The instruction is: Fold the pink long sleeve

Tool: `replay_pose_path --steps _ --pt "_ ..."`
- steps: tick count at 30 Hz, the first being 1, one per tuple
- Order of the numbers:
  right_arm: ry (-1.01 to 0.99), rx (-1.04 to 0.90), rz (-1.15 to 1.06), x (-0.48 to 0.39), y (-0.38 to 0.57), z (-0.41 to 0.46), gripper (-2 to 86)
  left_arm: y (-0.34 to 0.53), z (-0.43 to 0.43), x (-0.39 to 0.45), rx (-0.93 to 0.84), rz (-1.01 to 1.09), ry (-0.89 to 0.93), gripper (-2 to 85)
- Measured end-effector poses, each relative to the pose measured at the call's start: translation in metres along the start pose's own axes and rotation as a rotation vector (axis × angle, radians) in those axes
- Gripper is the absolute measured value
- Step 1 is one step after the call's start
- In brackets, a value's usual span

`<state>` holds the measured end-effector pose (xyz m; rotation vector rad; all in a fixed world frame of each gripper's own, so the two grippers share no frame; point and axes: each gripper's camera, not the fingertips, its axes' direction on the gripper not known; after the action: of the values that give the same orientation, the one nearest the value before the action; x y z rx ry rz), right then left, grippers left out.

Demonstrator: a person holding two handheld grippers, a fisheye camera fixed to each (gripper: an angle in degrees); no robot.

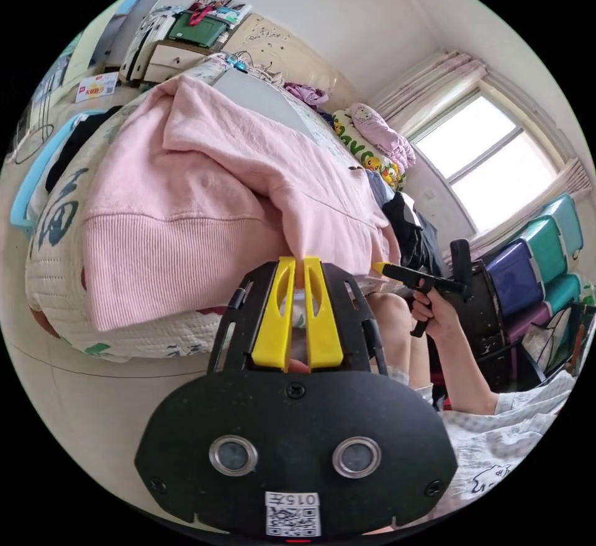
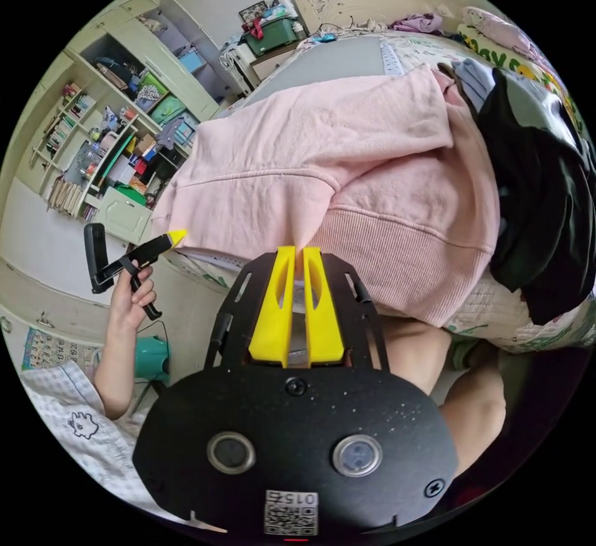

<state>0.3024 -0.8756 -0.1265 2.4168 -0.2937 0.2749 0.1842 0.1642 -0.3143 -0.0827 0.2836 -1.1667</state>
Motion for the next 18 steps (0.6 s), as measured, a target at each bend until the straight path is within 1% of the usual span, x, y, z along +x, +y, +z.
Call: replay_pose_path --steps 4,7,10,12,13,14,16,18 --pt "-0.002 0.041 0.01 -0.004 -0.01 -0.007 1.9 0.01 0.029 0.005 -0.01 0.023 -0.06 0.2" --pt "-0.088 0.07 0.027 0.006 -0.015 -0.024 2.7 0.015 0.043 0.006 -0.027 0.038 -0.057 0.4" --pt "-0.172 0.109 0.025 0.018 -0.006 -0.06 3.3 0.017 0.054 0.002 -0.079 0.047 -0.015 0.6" --pt "-0.214 0.207 0.052 0.042 0.016 -0.107 2.5 0.019 0.049 -0.004 -0.095 0.024 0.002 0.6" --pt "-0.212 0.24 0.072 0.051 0.022 -0.119 2.6 0.022 0.038 -0.006 -0.065 0.012 -0.01 0.5" --pt "-0.2 0.314 0.13 0.073 0.033 -0.144 2.7 0.023 0.032 -0.005 -0.044 0.017 -0.018 0.5" --pt "-0.18 0.396 0.229 0.108 0.042 -0.173 3.8 0.017 0.012 0.013 0.043 0.065 -0.117 0.4" --pt "-0.174 0.431 0.314 0.144 0.034 -0.193 8.2 0.0 0.011 0.038 0.076 0.135 -0.155 1.4"
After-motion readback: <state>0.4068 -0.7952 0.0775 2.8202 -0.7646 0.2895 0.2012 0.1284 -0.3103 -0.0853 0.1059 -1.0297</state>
